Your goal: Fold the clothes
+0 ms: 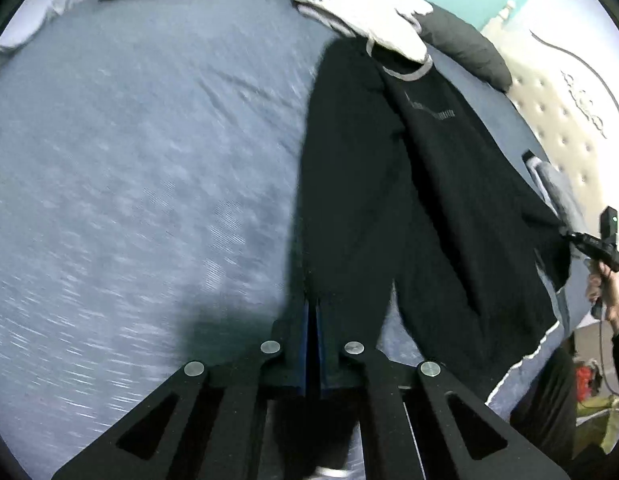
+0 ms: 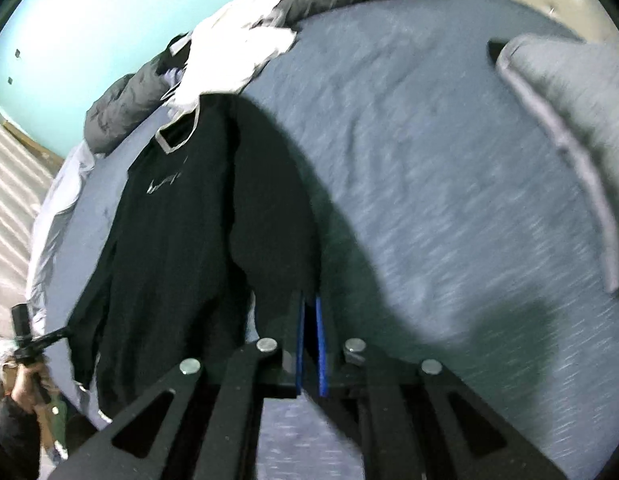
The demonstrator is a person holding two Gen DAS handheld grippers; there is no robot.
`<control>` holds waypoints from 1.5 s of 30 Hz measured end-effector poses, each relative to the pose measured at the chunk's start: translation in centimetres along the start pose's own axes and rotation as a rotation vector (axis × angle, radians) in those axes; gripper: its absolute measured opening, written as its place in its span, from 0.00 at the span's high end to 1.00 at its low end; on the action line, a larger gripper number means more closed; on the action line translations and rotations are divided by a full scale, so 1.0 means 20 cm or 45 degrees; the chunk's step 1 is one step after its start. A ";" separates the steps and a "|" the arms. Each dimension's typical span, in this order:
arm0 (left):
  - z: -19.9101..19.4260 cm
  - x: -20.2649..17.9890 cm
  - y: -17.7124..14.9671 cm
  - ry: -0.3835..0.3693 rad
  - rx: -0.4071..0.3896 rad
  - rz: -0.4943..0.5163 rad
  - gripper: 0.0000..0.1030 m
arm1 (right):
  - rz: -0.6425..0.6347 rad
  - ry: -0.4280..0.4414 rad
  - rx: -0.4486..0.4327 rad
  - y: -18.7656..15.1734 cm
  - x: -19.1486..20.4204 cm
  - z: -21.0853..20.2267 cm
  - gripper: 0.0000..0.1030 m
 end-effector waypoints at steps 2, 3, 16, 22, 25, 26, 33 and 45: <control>-0.05 0.09 0.05 0.056 -0.030 -0.027 0.97 | -0.020 -0.052 -0.021 0.07 -0.02 -0.06 0.96; -0.08 0.14 0.07 0.086 -0.045 -0.039 0.97 | -0.028 -0.081 -0.035 0.11 -0.04 -0.09 0.96; -0.37 0.59 0.24 0.388 -0.199 -0.289 0.56 | 0.007 -0.241 -0.205 0.33 -0.05 -0.31 0.55; -0.22 0.20 0.05 0.075 -0.057 -0.152 0.55 | -0.001 -0.023 -0.053 0.04 0.08 -0.18 0.55; -0.13 -0.05 -0.09 -0.071 0.022 -0.100 0.46 | 0.015 0.078 0.051 -0.13 0.15 -0.08 0.54; -0.10 -0.13 -0.14 -0.111 0.057 -0.070 0.45 | 0.009 0.096 0.093 -0.19 0.18 -0.04 0.52; 0.07 -0.55 -0.44 -0.218 0.207 0.080 0.44 | -0.005 0.166 0.306 -0.53 0.31 0.11 0.47; 0.06 -0.80 -0.63 -0.295 0.203 0.051 0.46 | 0.051 0.221 0.277 -0.71 0.37 0.06 0.47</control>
Point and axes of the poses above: each gripper's, at about its wrist camera, not at the fingertips, and z roughly the way its jaws point, x to its left, y to its top, the point moved 1 cm from there along z, roughly the way its jaws point, and after that the axes turned 14 degrees about y, right-handed, at the moved point
